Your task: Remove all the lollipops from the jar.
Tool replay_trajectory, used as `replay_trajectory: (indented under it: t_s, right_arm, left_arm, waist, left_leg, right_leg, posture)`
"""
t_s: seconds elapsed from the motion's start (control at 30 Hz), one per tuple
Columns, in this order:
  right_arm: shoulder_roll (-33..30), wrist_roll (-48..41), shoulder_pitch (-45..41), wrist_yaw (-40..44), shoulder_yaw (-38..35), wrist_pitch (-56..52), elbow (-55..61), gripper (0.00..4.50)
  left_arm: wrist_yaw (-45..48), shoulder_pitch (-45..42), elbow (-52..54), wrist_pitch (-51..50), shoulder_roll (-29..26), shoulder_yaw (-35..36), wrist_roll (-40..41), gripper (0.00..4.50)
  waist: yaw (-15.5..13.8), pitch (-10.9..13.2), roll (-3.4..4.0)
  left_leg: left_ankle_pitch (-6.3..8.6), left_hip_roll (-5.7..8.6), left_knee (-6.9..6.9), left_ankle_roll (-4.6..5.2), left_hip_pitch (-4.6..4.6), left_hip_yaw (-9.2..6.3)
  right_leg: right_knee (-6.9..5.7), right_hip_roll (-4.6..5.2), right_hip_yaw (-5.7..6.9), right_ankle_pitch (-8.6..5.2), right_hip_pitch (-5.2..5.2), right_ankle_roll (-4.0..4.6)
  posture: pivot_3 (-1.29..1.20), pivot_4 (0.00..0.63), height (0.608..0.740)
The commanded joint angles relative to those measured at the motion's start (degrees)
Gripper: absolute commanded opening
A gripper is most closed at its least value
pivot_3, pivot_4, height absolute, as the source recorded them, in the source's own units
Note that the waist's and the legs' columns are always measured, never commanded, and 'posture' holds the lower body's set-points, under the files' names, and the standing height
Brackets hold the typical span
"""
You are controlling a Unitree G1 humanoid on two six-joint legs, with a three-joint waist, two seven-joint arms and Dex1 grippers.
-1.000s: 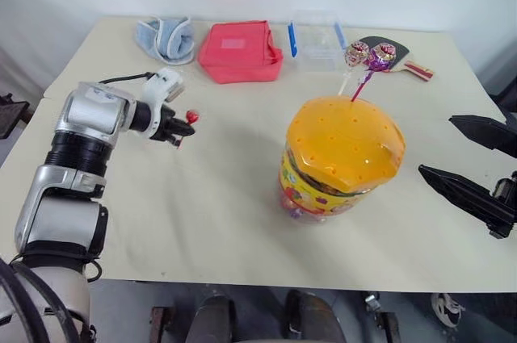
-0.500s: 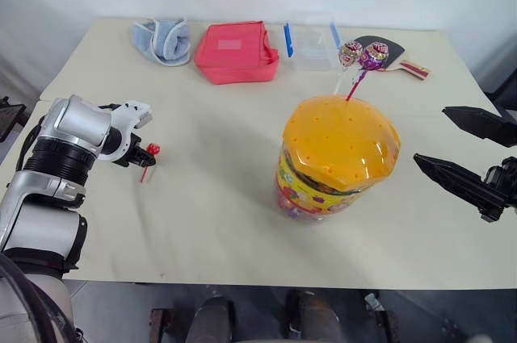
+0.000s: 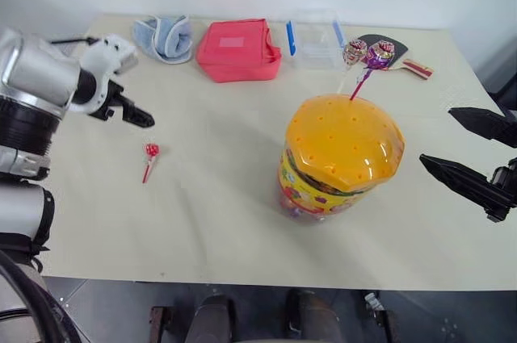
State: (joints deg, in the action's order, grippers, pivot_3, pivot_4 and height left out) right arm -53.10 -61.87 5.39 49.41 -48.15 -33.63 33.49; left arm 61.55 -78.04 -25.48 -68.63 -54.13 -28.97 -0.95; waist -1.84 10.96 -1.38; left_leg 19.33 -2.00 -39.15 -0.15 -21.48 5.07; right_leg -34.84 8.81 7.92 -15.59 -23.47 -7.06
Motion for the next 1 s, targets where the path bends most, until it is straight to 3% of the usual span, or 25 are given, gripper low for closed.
replay_trajectory:
  t_s: [0.03,0.13,0.27,0.53,0.73,1.0]
  right_arm:
    - [-1.0,0.6,-0.7,0.5,-2.3,1.2,-0.4,4.5]
    - [-1.2,1.4,-1.8,0.5,-2.0,1.7,-1.0,4.5]
    - [-1.0,0.8,-2.7,-0.1,-3.3,1.5,-0.1,4.5]
    - [0.0,-2.3,0.1,-2.0,-9.1,0.2,4.1,4.5]
    - [0.1,-3.1,1.9,-2.8,-10.8,0.7,4.7,4.5]
    - [0.3,-2.8,1.4,-3.3,-9.6,1.6,4.6,4.5]
  left_arm:
    - [-0.1,-2.7,-0.2,12.3,6.4,7.8,3.7,4.49]
    - [-1.1,-2.6,-2.9,23.6,14.3,16.6,9.0,4.49]
    - [4.9,-1.8,-7.7,36.2,22.0,23.1,15.3,4.49]
    - [25.5,-0.1,-15.2,49.8,27.4,29.9,24.7,4.49]
    - [31.0,1.0,-18.4,55.4,28.1,27.4,30.8,4.49]
    - [28.3,-3.4,-26.7,58.8,33.3,27.1,25.6,4.49]
  waist:
    - [-0.2,0.0,0.0]
    - [-0.5,0.0,-0.01]
    - [0.1,0.0,-0.01]
    - [0.4,0.0,0.01]
    - [0.1,0.0,0.0]
    - [0.2,0.0,0.0]
  left_leg:
    - [0.0,0.0,-0.01,0.01,0.02,0.02]
    - [0.03,0.0,-0.1,0.06,0.02,0.08]
    - [0.05,0.0,-0.08,0.09,0.02,0.24]
    - [0.05,-0.02,-0.06,0.08,0.08,0.35]
    - [0.09,-0.01,-0.16,0.16,0.04,0.31]
    - [0.1,0.0,-0.16,0.18,0.03,0.32]
  right_leg:
    - [-0.01,0.0,-0.04,0.0,0.0,-0.01]
    - [-0.06,0.0,-0.13,0.02,-0.02,-0.03]
    - [-0.06,0.0,-0.23,0.03,-0.13,-0.05]
    - [-0.14,-0.06,-0.35,0.03,-0.19,-0.05]
    - [-0.08,-0.04,-0.35,0.07,-0.13,-0.11]
    - [-0.05,-0.05,-0.34,0.08,-0.12,-0.1]
  posture:
    - [0.0,0.15,0.74]
    - [0.0,0.15,0.74]
    - [0.0,0.15,0.74]
    - [0.0,0.15,0.74]
    - [0.0,0.15,0.74]
    - [0.0,0.15,0.74]
